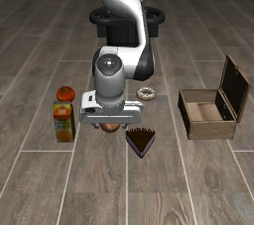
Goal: Pick up the onion and place it in the box
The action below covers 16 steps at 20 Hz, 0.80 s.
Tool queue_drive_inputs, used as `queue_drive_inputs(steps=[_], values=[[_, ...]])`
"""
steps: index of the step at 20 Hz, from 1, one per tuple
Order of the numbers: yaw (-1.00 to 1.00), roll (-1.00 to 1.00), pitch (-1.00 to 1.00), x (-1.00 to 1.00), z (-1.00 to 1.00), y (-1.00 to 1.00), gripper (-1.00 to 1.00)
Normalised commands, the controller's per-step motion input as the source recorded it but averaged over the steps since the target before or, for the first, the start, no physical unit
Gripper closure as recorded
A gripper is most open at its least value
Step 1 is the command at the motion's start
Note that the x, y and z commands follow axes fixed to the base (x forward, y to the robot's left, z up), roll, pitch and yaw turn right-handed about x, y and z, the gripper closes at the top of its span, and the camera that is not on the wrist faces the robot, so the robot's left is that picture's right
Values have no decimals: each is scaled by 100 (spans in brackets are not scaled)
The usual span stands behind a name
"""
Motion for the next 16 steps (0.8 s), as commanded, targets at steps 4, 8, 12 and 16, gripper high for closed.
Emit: queue_drive_inputs(steps=[4, 8, 12, 16], values=[[0, 0, 0, 0, 0, 0, 100], [0, 0, 0, 0, 0, 0, 100], [0, 0, 0, 0, 0, 0, 100], [0, 0, 0, 0, 100, 0, 100]])
